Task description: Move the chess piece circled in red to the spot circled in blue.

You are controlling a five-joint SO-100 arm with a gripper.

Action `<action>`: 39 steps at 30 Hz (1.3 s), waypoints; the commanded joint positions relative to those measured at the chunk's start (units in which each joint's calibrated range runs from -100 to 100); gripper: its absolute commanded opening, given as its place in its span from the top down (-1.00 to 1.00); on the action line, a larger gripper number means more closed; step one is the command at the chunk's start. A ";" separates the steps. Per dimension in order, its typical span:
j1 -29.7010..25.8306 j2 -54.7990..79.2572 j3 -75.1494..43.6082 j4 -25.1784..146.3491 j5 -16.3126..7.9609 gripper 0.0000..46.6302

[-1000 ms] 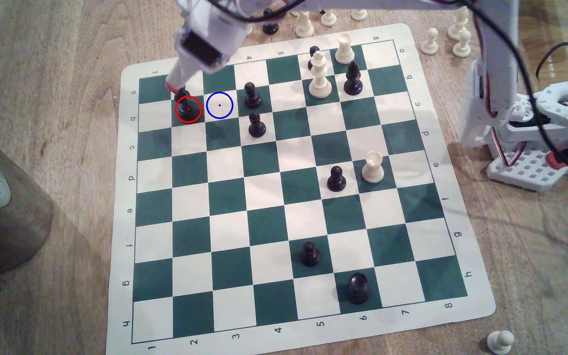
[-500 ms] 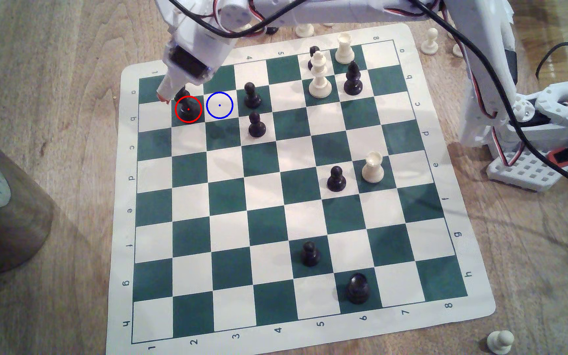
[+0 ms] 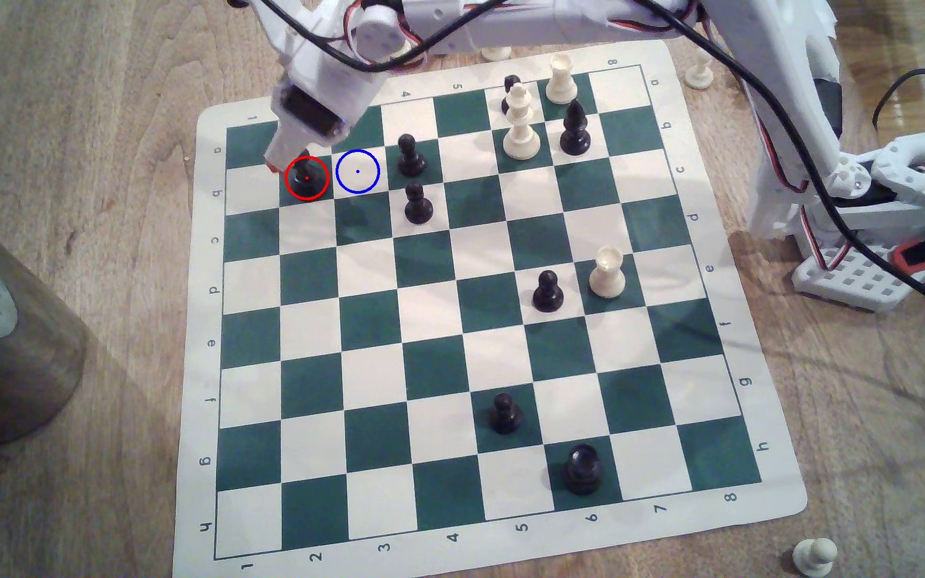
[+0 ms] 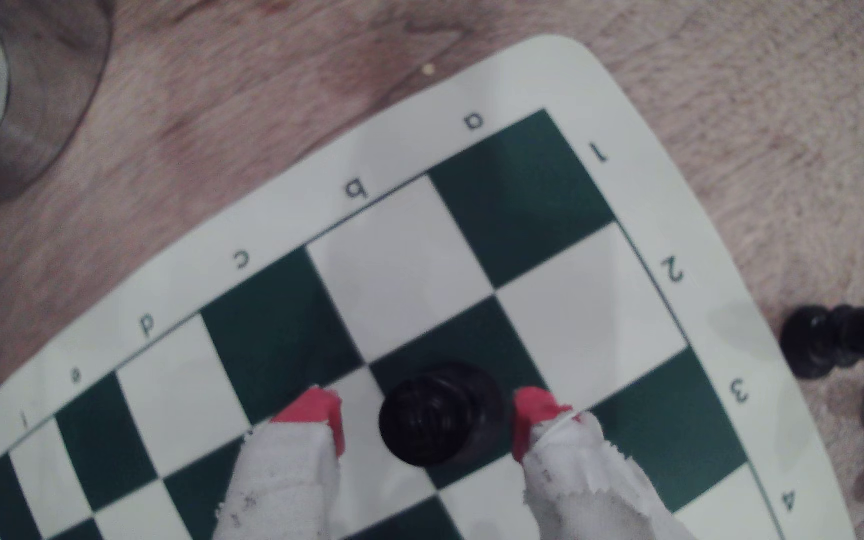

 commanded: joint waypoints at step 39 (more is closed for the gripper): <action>-0.89 -1.24 -0.90 -2.87 -0.68 0.95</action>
